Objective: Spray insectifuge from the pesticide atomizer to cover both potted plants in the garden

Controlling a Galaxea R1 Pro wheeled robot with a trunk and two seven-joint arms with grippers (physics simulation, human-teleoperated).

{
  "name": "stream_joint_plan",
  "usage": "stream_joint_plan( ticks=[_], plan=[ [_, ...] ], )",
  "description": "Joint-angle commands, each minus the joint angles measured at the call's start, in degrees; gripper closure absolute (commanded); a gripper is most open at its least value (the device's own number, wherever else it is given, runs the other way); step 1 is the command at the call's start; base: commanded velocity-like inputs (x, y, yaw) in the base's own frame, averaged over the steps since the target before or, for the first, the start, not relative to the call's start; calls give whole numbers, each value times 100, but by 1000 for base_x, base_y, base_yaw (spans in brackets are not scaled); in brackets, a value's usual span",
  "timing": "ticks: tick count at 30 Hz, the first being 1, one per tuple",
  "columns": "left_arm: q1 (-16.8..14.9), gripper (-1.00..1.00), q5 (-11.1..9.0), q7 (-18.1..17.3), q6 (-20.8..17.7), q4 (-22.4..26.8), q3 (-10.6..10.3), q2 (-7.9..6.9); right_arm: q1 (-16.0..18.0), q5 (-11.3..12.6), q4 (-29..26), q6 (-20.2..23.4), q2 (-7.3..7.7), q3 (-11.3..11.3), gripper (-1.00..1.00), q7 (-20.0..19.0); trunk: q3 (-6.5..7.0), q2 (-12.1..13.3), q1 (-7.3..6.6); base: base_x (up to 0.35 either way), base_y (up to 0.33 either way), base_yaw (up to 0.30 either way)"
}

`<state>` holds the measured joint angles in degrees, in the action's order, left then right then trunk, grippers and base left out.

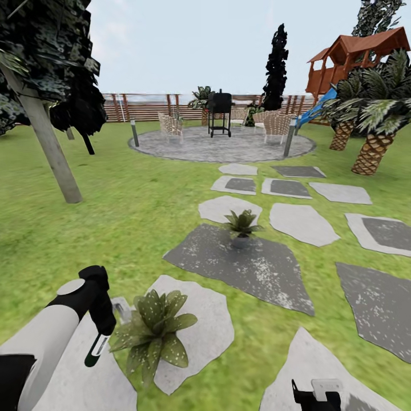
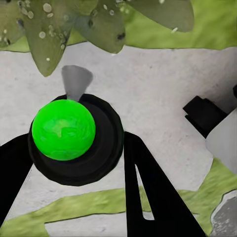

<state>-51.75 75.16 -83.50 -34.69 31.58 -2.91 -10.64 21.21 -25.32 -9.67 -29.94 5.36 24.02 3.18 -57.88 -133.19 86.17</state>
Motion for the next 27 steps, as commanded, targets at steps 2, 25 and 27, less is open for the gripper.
stream_joint_plan(
  ticks=[2,25,27],
  plan=[
    [-1,100,7,-31,-63,7,-19,6,2,-60,9,-20,0,24,-100,33,-5,-2,1,215,218,0],
    [486,100,414,-21,11,66,-33,-61,5,-60,6,-20,0,22,-100,33,-5,-2,1,17,25,0],
    [483,100,607,-18,-12,71,-14,-79,5,-60,3,-20,0,23,-100,33,-5,-2,1,-196,140,0]
  ],
)
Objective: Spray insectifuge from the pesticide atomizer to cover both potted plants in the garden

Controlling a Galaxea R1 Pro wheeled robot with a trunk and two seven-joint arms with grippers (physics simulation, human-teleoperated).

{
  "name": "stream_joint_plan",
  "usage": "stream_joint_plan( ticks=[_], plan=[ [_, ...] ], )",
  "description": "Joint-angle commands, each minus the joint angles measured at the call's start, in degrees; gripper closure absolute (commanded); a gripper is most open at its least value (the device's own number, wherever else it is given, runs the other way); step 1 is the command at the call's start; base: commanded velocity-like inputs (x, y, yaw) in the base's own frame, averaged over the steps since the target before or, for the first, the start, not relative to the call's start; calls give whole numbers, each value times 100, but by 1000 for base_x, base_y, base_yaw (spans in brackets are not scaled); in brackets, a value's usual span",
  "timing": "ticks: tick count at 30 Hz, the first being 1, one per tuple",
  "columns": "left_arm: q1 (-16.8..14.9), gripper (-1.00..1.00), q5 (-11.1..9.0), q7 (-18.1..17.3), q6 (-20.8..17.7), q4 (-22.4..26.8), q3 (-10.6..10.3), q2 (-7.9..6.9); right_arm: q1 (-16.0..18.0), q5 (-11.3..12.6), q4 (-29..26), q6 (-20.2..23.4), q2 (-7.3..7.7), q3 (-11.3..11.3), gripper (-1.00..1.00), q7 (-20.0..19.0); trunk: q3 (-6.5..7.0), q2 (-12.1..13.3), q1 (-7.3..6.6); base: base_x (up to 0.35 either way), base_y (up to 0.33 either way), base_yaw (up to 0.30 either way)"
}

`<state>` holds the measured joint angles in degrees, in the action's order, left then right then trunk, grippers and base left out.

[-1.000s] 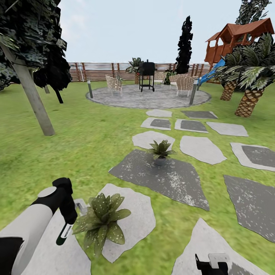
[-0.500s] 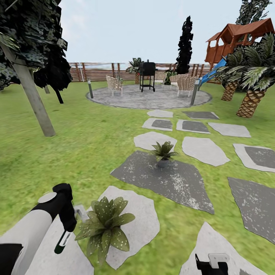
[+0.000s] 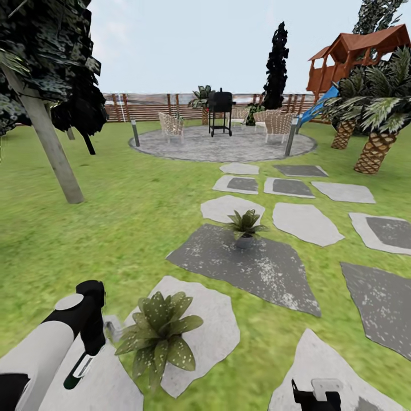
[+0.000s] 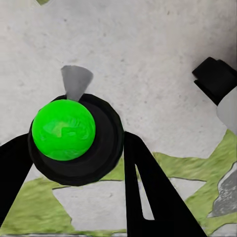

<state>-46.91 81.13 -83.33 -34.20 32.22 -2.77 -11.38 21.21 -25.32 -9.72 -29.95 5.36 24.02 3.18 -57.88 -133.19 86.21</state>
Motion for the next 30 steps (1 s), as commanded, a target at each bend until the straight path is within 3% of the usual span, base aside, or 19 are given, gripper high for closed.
stream_joint_plan(
  ticks=[1,11,17,20,22,26,27,30],
  plan=[
    [12,100,47,-35,-75,9,-12,-3,4,-60,11,-20,0,24,-100,33,-5,-2,-3,-88,78,0],
    [81,100,87,55,-102,14,-43,53,1,-60,14,-20,0,24,-100,33,-5,-2,-3,46,142,-114],
    [89,100,-7,408,-95,-53,36,20,5,-60,14,-20,0,23,-100,33,-5,-2,-3,-102,7,-19],
    [86,100,-344,449,-91,-30,270,15,6,-60,10,-20,0,24,-100,34,-5,-2,-3,-324,0,0],
    [86,100,-602,659,-54,-12,535,14,5,-60,13,-20,0,24,-100,33,-5,-2,-3,-333,0,0],
    [93,100,-793,769,-16,-53,658,13,4,-60,13,-20,0,24,-100,33,-5,-2,-3,-335,0,0],
    [107,100,-1026,778,67,-56,668,13,3,-60,12,-20,0,24,-100,33,-5,-2,-3,-336,0,0],
    [196,100,-1610,794,791,-58,685,0,2,-60,12,-20,0,24,-100,33,-5,-2,-3,-335,0,0]
  ],
)
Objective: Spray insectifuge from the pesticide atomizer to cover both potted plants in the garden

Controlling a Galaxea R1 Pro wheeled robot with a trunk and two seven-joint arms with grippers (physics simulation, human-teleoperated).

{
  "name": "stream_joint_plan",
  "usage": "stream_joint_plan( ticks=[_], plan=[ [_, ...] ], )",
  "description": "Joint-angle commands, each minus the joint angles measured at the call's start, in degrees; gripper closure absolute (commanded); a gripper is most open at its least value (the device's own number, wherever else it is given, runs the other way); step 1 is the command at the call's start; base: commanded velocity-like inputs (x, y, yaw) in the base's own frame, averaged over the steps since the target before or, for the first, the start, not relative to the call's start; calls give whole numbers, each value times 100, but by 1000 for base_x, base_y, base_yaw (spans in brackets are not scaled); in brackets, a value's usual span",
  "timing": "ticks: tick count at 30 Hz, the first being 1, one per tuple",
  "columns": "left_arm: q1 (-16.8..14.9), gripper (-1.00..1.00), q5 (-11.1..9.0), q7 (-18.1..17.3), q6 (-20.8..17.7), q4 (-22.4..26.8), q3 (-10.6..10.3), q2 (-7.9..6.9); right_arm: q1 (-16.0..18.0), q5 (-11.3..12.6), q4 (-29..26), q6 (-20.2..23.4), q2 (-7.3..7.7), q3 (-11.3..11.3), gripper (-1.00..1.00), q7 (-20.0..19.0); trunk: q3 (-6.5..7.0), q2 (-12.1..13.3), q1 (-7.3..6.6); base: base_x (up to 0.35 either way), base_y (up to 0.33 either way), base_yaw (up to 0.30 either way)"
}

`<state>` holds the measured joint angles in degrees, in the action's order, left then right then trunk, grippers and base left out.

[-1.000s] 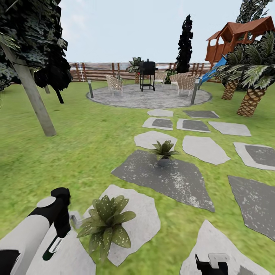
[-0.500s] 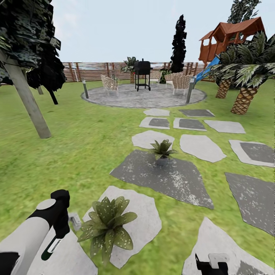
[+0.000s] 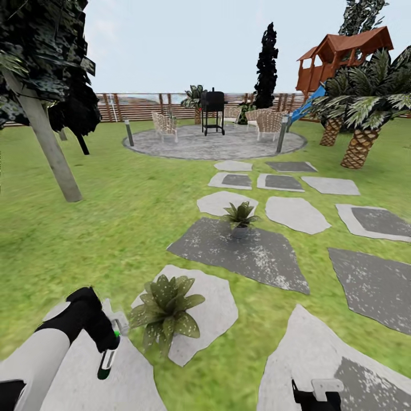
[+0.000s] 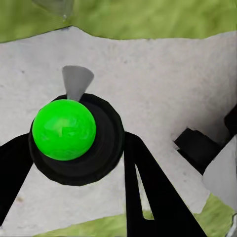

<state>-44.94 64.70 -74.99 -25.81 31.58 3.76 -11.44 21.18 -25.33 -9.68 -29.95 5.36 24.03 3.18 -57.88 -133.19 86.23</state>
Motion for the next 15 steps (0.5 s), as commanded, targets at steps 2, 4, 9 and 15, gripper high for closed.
stream_joint_plan(
  ticks=[2,4,9,15],
  plan=[
    [185,100,-330,8,416,15,75,-10,5,-58,4,-19,0,23,-100,32,-5,-2,-5,-335,0,0],
    [342,100,-478,180,841,20,170,-14,5,-54,2,-19,0,23,-100,27,-5,-2,-5,-335,0,0],
    [752,100,-613,404,2507,-2,480,-4,8,-391,-25,-11,19,-373,-100,-174,-5,-2,-5,-335,0,0],
    [861,100,-611,402,2981,-6,475,18,55,-1290,-1302,218,54,-1208,-100,-2653,-5,-2,-5,-332,0,0]
  ],
)
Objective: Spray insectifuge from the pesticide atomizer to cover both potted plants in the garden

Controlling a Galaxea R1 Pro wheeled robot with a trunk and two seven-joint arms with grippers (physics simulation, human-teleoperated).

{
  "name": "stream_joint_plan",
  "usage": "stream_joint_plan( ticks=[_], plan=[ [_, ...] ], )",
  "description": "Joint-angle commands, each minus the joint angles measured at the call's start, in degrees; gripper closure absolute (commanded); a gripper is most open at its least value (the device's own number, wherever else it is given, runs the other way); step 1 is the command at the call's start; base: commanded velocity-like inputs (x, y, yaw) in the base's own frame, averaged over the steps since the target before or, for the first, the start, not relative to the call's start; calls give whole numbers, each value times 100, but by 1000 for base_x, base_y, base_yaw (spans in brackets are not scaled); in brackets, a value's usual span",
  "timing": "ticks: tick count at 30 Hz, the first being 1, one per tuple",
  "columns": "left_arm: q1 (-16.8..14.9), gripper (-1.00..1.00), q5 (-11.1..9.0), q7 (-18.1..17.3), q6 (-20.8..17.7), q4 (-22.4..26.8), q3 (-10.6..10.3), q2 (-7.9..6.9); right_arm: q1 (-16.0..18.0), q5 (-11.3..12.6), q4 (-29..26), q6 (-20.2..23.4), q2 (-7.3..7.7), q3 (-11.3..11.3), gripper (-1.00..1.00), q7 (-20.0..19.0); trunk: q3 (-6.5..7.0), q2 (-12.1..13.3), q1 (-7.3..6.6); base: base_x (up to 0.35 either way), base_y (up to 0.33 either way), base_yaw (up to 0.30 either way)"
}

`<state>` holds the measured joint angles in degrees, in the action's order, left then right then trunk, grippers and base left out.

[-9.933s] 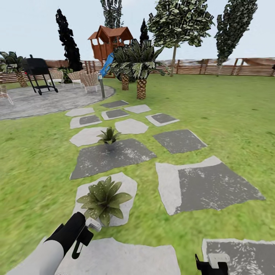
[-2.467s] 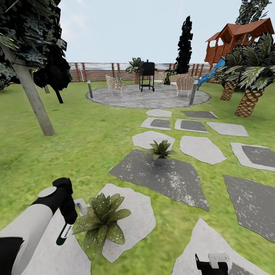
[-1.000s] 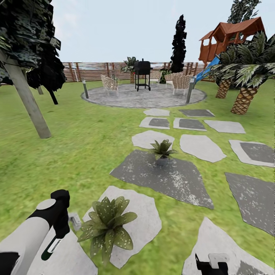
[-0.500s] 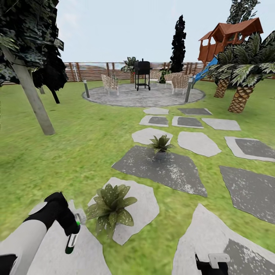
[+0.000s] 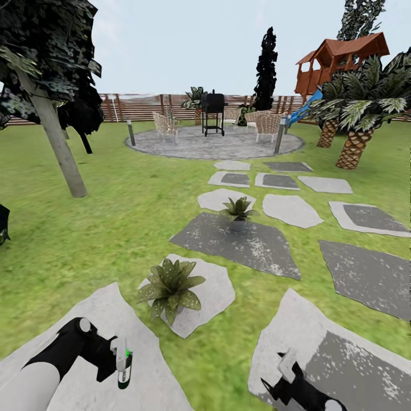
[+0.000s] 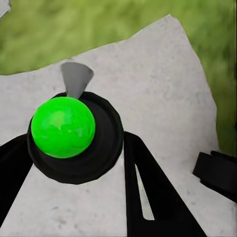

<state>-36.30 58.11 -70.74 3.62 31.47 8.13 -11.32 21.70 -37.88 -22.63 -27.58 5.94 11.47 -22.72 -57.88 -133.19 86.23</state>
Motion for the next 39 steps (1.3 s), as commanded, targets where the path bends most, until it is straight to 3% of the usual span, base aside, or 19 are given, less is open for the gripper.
stream_joint_plan(
  ticks=[1,2,4,6,8,11,15,16,22,26,32,39],
  plan=[
    [-2,100,60,-38,52,6,23,12,73,-54,-200,144,-4,39,-100,-600,-5,-2,-4,-230,0,0],
    [-1,100,85,-67,67,11,10,24,195,-66,-464,394,-5,31,-100,-1266,-5,-2,-4,-118,0,0],
    [0,100,119,-85,69,15,-47,55,312,-74,-714,631,-15,22,-100,-1882,-5,-2,-4,-62,0,0],
    [0,100,138,-86,63,16,-364,89,398,-78,-882,779,-80,-27,-100,-2488,-5,-2,-4,-17,0,0],
    [0,100,135,-82,55,20,-541,122,419,-79,-912,809,-148,-145,-100,-2658,-5,-2,-4,-4,0,0],
    [0,100,156,-49,38,18,-637,302,480,-76,-925,822,-276,-273,-100,-2800,-5,-2,-4,-1,0,0],
    [0,100,147,-33,57,17,-682,487,507,-77,-927,824,-633,-752,-100,-3028,-5,-2,-4,0,0,0],
    [0,100,147,-26,60,17,-705,542,509,-74,-927,824,-706,-855,100,-3045,-5,-2,-4,0,0,0],
    [0,100,148,201,69,17,-742,692,511,-53,-928,825,-1027,-969,100,-3146,-5,-2,-4,0,0,0],
    [0,100,148,267,69,17,-744,802,511,-49,-931,825,-1078,-973,100,-3281,-5,-2,-4,0,0,0],
    [11,100,131,325,79,0,-1230,1011,519,-37,-1155,825,-1289,-979,100,-3416,-5,-2,-4,0,0,0],
    [158,100,139,349,288,-2,-1277,1190,520,-35,-1235,825,-1397,-974,100,-3415,-5,-2,-4,0,0,0]
  ],
)
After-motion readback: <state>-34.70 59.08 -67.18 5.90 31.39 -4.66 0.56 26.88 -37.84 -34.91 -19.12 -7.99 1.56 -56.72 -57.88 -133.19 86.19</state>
